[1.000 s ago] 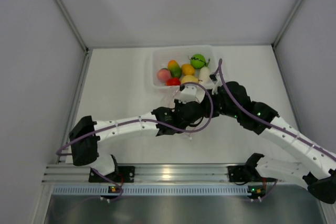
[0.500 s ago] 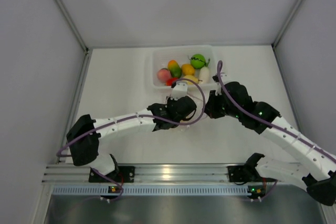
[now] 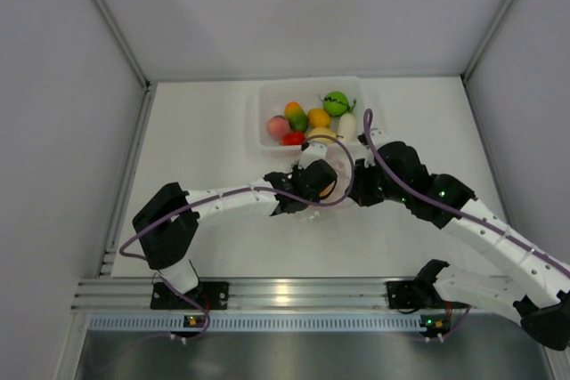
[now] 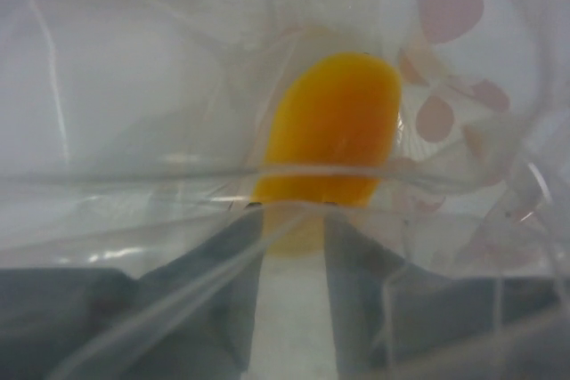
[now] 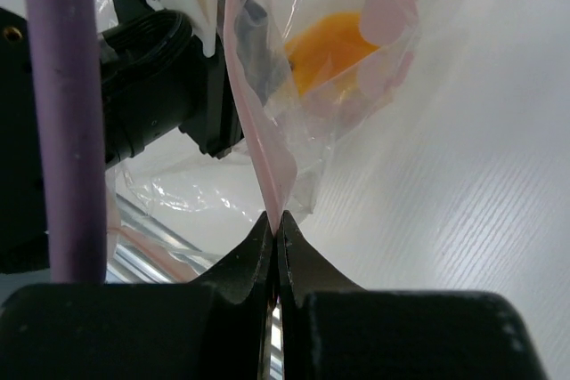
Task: Open the zip-top bag and remove the fake food
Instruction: Pick up the fake fruit from the zipper food storage bag.
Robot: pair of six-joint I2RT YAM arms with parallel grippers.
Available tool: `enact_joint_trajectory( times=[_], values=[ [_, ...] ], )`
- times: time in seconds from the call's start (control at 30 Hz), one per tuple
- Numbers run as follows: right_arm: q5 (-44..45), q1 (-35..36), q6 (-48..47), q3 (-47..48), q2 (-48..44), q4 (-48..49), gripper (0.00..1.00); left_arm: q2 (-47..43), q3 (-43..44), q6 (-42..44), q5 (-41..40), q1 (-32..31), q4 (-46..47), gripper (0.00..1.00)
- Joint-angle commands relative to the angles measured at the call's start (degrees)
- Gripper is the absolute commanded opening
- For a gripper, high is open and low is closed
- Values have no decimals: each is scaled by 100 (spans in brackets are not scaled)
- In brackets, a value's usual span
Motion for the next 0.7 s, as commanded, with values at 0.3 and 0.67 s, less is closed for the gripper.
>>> enact_joint_trajectory(
  times=[0.3, 0.67],
  values=[
    [-967, -202, -342, -623, -560, -84, 0, 454, -133, 988, 1237, 218, 1597, 41],
    [-1600, -466, -535, -1063, -1035, -172, 0, 525, -115, 1638, 1351, 183, 2351, 54]
  ],
)
